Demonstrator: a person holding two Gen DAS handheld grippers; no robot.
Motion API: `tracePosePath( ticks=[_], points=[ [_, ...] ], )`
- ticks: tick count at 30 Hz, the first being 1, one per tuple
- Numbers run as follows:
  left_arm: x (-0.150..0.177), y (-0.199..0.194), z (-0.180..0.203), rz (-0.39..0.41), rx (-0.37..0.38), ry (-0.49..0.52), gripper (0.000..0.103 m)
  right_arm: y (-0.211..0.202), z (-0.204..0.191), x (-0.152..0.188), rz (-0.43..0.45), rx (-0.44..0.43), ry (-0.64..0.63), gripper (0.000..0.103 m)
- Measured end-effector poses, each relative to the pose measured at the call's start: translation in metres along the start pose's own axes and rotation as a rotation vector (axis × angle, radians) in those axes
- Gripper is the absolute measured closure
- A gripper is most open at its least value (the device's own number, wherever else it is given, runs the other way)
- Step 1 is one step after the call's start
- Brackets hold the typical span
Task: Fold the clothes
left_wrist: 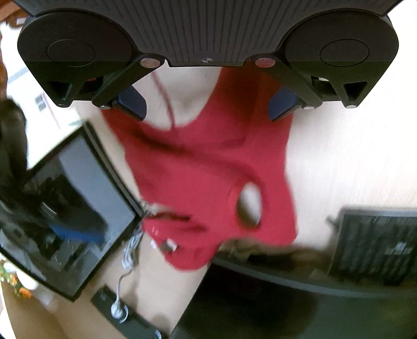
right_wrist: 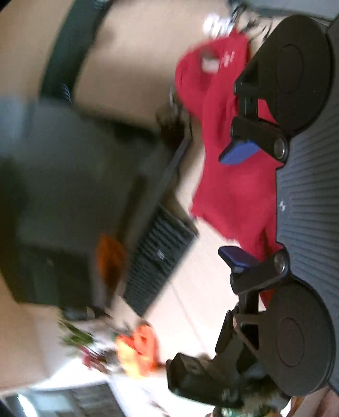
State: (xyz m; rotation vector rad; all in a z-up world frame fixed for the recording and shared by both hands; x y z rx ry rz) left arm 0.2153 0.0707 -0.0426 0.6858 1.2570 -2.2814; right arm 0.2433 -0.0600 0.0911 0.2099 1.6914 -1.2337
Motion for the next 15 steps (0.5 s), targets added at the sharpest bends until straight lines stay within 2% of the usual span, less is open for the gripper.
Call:
tracePosePath(
  ticks=[2,5,6,7,8,10,12,15],
  points=[
    [-0.018,0.006,0.0,0.052,-0.018,-0.043,0.002,-0.019,0.019,0.012,0.042,0.062,0.072,0.023],
    [-0.036,0.024,-0.002,0.078,-0.081,-0.075,0.004,-0.028,0.045,0.046,0.035,0.143,0.195,0.023],
    [-0.039,0.032,-0.001,0.075,-0.116,-0.064,0.016,-0.03,0.053,0.06,0.026,0.16,0.24,0.023],
    [-0.041,0.041,0.0,0.072,-0.152,-0.053,0.04,-0.03,0.057,0.074,0.015,0.167,0.284,0.023],
    [-0.044,0.045,0.002,0.078,-0.18,-0.033,0.049,-0.029,0.062,0.087,0.004,0.175,0.328,0.023],
    [-0.049,0.051,0.006,0.095,-0.232,0.01,0.081,-0.028,0.071,0.114,-0.017,0.19,0.415,0.023],
    [-0.063,0.04,0.01,0.165,-0.272,0.079,0.085,-0.026,0.078,0.134,-0.03,0.201,0.473,0.023],
    [-0.063,0.051,0.001,0.147,-0.392,0.2,0.083,-0.026,0.084,0.144,-0.012,0.2,0.478,0.023]
  ],
)
Point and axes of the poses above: each gripper's, at about its wrist camera, not at the fingertips, and y roughly the way its jaws point, z to its right, x to its underside, the point moved 4 cm from there along y, roughly the way its jaws point, and after that the axes turned 3 degrees about -z, right-handed, at the moved point
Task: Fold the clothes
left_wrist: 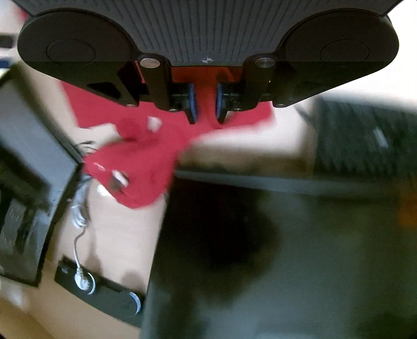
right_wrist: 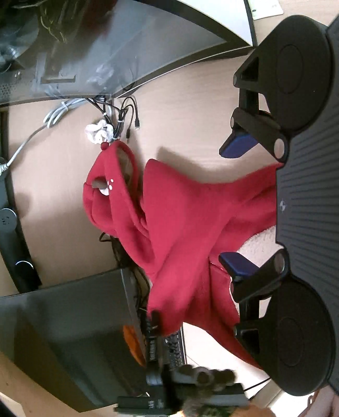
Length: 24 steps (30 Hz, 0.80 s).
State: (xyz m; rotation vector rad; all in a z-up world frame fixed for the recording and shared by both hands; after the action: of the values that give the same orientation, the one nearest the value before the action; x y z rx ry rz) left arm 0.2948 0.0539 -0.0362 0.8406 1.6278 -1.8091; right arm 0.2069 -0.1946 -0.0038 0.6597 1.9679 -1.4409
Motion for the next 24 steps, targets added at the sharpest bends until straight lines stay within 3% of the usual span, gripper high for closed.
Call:
tracePosePath(
  ticks=[3,6,8,10,14,17,20,24],
  points=[
    [0.004,0.015,-0.004,-0.015,-0.11,0.133,0.073,0.011,0.002,-0.004,0.01,0.004,-0.04,0.023],
    [0.021,0.014,-0.007,-0.056,-0.106,0.134,0.066,0.034,0.001,-0.006,-0.015,0.028,-0.089,0.023],
    [0.022,-0.005,-0.01,-0.035,-0.086,0.084,0.049,0.048,-0.003,-0.007,-0.037,0.067,-0.144,0.023],
    [0.018,-0.025,-0.014,-0.018,0.01,0.014,0.026,0.052,-0.011,-0.014,-0.018,0.076,-0.197,0.023],
    [0.009,-0.052,-0.004,0.009,0.252,-0.077,0.018,0.053,-0.019,-0.038,0.049,0.029,-0.146,0.023],
    [0.008,-0.045,0.014,-0.009,0.35,-0.057,0.01,0.072,-0.026,-0.047,0.022,-0.008,-0.122,0.03],
    [0.022,-0.005,0.023,-0.142,0.33,-0.041,0.011,0.115,-0.024,-0.042,-0.097,0.053,-0.123,0.031],
    [0.021,0.005,0.018,-0.164,0.309,-0.066,0.012,0.127,-0.015,-0.046,-0.12,0.043,-0.098,0.027]
  ],
)
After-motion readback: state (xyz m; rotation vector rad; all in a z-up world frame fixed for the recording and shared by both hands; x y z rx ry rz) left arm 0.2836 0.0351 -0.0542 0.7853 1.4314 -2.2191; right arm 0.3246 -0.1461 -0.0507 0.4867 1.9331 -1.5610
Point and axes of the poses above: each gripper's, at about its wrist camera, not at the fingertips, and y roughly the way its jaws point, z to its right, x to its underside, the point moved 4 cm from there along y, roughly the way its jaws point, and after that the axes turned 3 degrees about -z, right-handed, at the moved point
